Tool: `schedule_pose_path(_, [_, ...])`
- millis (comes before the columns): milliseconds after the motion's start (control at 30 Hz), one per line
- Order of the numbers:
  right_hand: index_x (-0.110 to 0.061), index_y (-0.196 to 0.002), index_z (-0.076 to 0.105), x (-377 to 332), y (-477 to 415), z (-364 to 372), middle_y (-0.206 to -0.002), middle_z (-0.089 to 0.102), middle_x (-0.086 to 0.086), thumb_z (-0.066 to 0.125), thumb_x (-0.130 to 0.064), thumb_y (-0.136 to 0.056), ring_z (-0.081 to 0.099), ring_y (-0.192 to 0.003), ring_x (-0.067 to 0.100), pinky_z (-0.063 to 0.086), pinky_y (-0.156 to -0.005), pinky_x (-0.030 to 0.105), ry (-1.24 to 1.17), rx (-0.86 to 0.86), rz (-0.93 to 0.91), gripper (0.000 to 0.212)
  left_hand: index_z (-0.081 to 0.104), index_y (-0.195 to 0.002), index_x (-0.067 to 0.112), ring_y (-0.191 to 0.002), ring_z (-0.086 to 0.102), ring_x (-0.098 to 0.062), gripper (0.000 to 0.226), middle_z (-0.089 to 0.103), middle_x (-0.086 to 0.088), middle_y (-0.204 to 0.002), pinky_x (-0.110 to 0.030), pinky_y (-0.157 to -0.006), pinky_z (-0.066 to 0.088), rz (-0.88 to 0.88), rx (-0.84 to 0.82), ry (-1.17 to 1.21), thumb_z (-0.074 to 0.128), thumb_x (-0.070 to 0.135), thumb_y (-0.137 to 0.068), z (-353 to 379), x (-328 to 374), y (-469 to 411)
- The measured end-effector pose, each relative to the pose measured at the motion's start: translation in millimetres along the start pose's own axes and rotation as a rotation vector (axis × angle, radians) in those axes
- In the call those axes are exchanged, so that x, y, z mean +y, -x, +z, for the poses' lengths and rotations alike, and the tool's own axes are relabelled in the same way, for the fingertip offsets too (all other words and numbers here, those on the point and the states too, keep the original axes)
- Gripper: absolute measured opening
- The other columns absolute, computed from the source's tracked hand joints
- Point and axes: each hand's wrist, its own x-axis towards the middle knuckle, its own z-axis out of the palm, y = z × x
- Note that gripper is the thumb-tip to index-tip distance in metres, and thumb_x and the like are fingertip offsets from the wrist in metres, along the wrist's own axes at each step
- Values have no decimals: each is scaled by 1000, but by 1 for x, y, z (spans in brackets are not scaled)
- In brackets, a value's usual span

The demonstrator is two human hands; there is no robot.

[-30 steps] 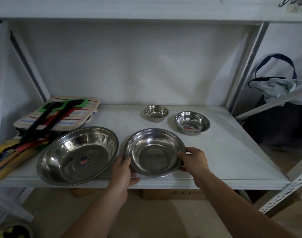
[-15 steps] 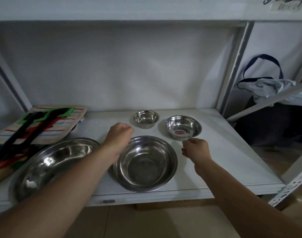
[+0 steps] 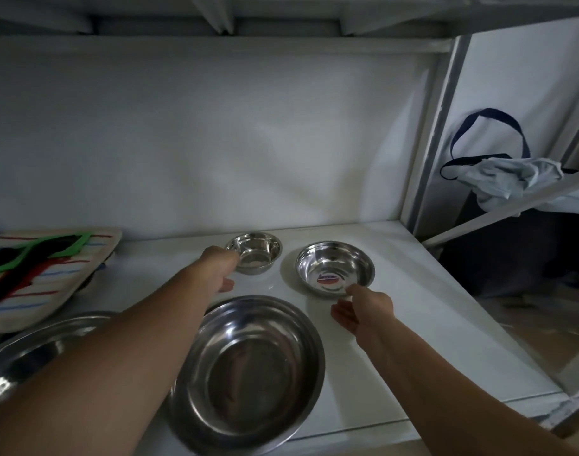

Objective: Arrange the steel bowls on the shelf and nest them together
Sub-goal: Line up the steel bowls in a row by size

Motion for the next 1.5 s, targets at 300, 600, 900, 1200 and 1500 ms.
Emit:
schedule_pose_path(300, [2, -81, 59, -9, -12, 3, -85, 68, 23, 58, 7, -94, 69, -74, 29, 60, -43, 31, -42, -20, 53, 13, 63, -116, -12, -43, 66, -29, 27, 68, -24, -71, -29, -36, 55, -106, 14, 128, 56, 8, -99, 17, -12, -30])
schedule_pose_path(600, [12, -100, 64, -50, 8, -46, -80, 70, 22, 66, 9, -86, 70, -64, 24, 64, -77, 34, -113, -96, -131, 14, 70, -101, -10, -43, 66, -22, 19, 71, -21, -65, -24, -37, 55, 152, 85, 153, 65, -4, -84, 18, 26, 25])
schedule_pose_path(900, [7, -105, 68, -124, 69, -131, -87, 73, 17, 70, 2, -88, 72, -69, 19, 63, -60, 23, -263, -218, -281, 17, 70, -102, -14, -35, 66, -21, 26, 69, -19, -58, -27, -39, 55, 168, -217, 164, 62, 5, -87, 132, 33, 175])
schedule_pose_path(1200, [9, -92, 65, -116, 63, -172, -91, 65, 23, 63, 3, -93, 67, -69, 23, 59, -46, 22, -249, -169, -228, 6, 60, -107, 4, -49, 73, -19, 16, 78, -18, -85, -37, -57, 67, -31, -340, 249, 63, 9, -92, 247, -10, 271])
schedule_pose_path(1500, [10, -96, 65, -59, 94, -129, -75, 68, 20, 63, 4, -93, 68, -53, 20, 63, -52, 26, -118, -240, -134, 7, 65, -89, 7, -57, 71, -24, 18, 76, -17, -78, -38, -64, 67, -77, -287, 392, 60, 20, -100, 176, -49, 285])
